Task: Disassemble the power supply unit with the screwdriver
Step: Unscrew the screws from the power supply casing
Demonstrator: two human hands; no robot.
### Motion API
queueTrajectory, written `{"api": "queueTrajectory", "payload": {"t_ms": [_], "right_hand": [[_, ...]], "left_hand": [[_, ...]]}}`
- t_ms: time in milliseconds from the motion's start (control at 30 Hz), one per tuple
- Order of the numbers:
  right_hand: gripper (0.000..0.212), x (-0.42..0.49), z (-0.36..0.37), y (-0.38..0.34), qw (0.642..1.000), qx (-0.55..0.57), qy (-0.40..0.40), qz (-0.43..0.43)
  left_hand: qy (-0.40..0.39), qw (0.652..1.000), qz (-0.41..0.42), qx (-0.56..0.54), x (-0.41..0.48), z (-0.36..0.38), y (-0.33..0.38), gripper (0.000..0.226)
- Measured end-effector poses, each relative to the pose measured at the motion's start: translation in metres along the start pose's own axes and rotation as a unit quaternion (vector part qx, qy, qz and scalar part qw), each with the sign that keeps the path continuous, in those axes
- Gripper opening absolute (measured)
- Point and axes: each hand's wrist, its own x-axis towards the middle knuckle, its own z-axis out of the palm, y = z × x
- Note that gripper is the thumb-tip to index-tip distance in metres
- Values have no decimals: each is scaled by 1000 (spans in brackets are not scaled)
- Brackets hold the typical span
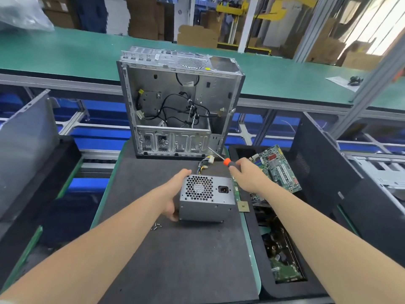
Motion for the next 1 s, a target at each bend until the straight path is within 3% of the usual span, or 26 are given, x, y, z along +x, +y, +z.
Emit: {"api": "queueTrajectory", "payload": {"t_ms": [100,200,300,400,567,667,767,833,933,1000], "right_hand": [[51,-2,6,10,992,93,-4,88],[48,-8,14,11,949,248,-68,183],[38,-12,18,7,911,336,-108,212],[29,-16,19,3,901,347,-140,219],[37,-23,24,-1,909,370,-84,174],[25,-30,36,8,901,403,-77,140],[41,-39,45,19,894,424,-81,119],[43,-44,51,23,902,408,-76,114],[26,-57,61,23,926,353,-42,124],[31,-65,69,24,933,334,-10,133]], "left_hand": [[8,1000,-18,13,1,1,5,56],[-7,1000,-16,7,1,5,6,42],[17,1000,-6,-9,1,11,4,35],[33,999,18,-13,-2,14,-2,29],[32,991,114,-62,-7,13,-15,22],[19,987,141,-78,-4,9,-24,25],[8,987,133,-86,-2,3,-41,33],[3,986,139,-93,1,0,-52,35],[9,978,181,-102,6,-2,-68,41],[28,976,202,-78,7,-1,-79,46]]}}
